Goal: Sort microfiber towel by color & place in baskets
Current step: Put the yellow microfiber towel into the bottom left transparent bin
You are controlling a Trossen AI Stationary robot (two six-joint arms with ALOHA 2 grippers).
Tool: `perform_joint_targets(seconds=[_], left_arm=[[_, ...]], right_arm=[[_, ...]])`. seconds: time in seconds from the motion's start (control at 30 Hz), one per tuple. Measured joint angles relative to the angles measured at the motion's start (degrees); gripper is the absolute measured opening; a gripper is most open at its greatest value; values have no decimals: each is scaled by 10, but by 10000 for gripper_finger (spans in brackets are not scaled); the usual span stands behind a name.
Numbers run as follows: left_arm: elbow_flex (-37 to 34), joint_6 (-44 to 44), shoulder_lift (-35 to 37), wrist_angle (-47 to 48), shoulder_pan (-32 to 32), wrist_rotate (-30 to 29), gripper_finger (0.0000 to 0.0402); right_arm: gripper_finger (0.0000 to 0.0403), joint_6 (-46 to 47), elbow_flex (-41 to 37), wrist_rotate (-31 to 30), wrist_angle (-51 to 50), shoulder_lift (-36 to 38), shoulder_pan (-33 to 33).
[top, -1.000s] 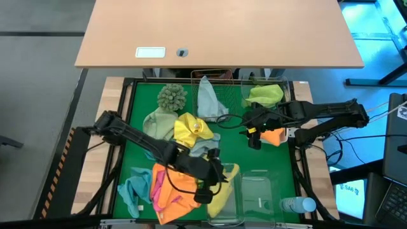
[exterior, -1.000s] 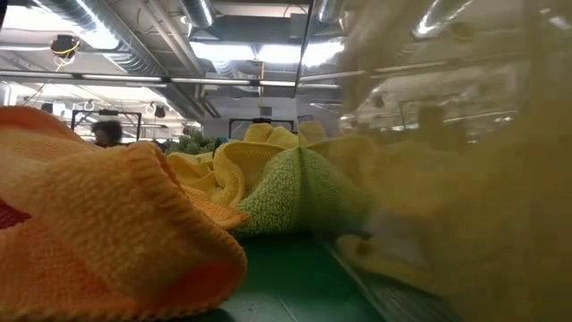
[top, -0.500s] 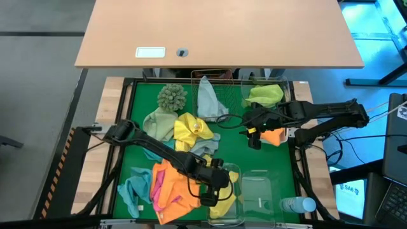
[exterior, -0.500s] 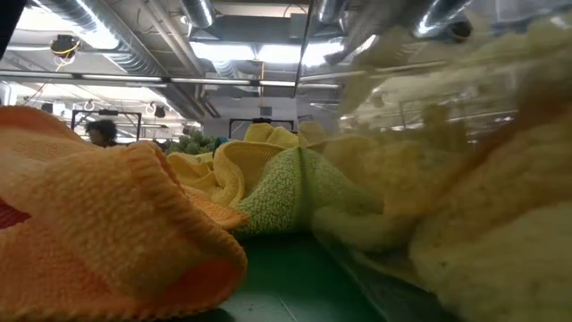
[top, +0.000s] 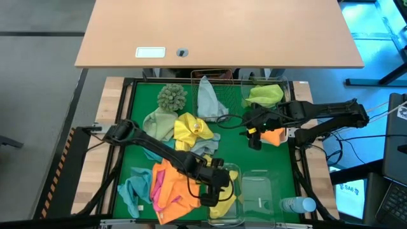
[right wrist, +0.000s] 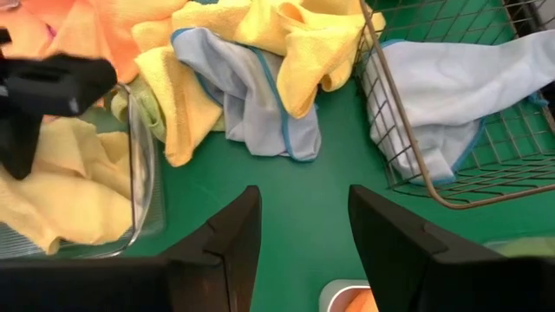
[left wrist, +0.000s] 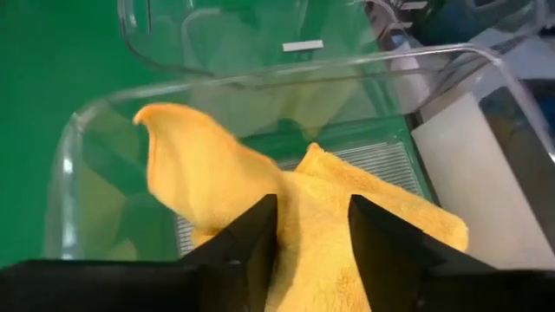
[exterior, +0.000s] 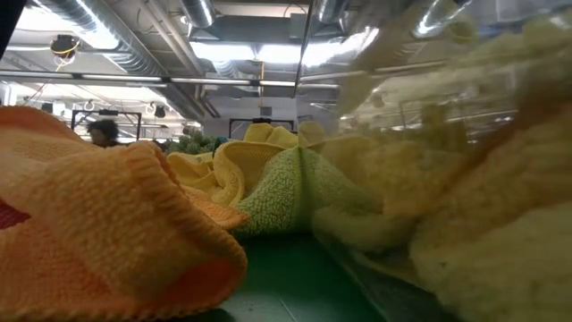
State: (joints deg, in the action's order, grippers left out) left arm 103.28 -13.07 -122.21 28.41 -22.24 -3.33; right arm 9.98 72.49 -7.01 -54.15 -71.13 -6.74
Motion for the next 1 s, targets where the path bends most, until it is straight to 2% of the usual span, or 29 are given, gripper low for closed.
perform_joint_targets(seconds=[0.27, 0.43, 0.53, 0.7, 0.87, 1.0], left_arm=[[116, 27, 1, 164, 6, -4, 158], [186, 37, 1, 214, 17, 5, 159], [225, 75, 1, 240, 22, 24, 159], [297, 165, 21, 354, 46, 31, 159], [305, 178, 59, 432, 100, 29, 158], [301, 173, 61, 473, 157, 29, 158]], right_arm=[[172, 0, 0, 5, 0, 0, 0], [172, 0, 0, 5, 0, 0, 0], [172, 0, 0, 5, 0, 0, 0], [172, 0, 0, 5, 0, 0, 0], [172, 1, 0, 5, 0, 0, 0], [172, 1, 0, 5, 0, 0, 0]])
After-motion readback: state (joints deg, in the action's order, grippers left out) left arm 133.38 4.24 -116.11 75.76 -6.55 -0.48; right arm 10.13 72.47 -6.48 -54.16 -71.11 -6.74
